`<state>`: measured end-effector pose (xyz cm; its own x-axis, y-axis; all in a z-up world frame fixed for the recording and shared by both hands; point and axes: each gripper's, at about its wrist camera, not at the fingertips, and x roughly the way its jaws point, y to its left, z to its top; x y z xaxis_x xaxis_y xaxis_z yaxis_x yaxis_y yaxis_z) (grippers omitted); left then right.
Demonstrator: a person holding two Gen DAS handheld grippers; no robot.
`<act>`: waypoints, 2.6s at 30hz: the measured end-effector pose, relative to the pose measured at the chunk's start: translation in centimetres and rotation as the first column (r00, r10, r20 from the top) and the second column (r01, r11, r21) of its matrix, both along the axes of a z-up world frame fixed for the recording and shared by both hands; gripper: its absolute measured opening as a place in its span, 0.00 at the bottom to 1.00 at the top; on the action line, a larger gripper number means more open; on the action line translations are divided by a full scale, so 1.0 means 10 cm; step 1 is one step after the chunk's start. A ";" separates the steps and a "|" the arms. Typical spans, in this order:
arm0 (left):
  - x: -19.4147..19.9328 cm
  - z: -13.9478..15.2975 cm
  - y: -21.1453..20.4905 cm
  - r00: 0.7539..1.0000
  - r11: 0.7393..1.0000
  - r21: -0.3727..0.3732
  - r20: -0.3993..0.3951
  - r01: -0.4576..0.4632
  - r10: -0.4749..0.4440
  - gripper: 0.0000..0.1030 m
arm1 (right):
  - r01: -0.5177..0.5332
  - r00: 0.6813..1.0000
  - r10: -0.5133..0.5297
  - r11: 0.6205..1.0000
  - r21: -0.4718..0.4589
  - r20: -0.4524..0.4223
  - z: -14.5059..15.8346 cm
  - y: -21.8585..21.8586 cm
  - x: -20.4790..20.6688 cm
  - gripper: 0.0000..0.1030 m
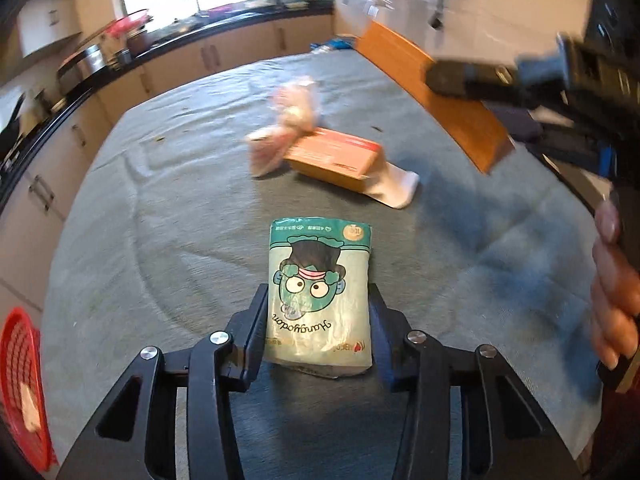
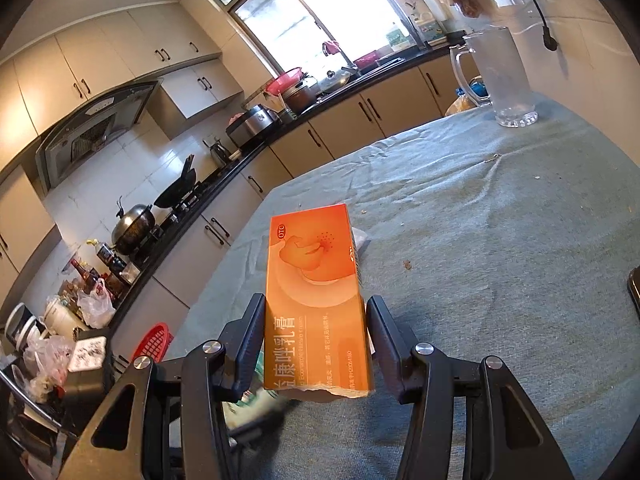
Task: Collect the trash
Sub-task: 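Grasp the green cartoon snack pack with the left tool, then carry the snack pack and the orange box over the red basket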
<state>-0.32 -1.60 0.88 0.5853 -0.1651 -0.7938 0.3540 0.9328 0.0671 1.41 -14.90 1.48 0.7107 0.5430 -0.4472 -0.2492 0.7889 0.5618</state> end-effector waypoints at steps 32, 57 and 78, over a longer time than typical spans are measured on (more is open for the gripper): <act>-0.18 0.37 0.82 0.895 0.935 -0.054 0.276 -0.351 0.351 0.43 | -0.104 0.991 0.118 0.975 -0.196 0.064 -0.01 0.41 -0.04 0.54; -0.58 0.48 1.09 0.876 0.922 -0.083 0.288 -0.379 0.386 0.43 | -0.168 0.986 0.166 0.970 -0.175 -0.025 -0.06 0.88 -0.42 0.54; -0.74 0.58 1.67 0.824 0.872 -0.160 0.284 -0.463 0.490 0.43 | -0.280 0.960 0.279 0.938 -0.206 -0.031 0.13 1.52 -0.45 0.54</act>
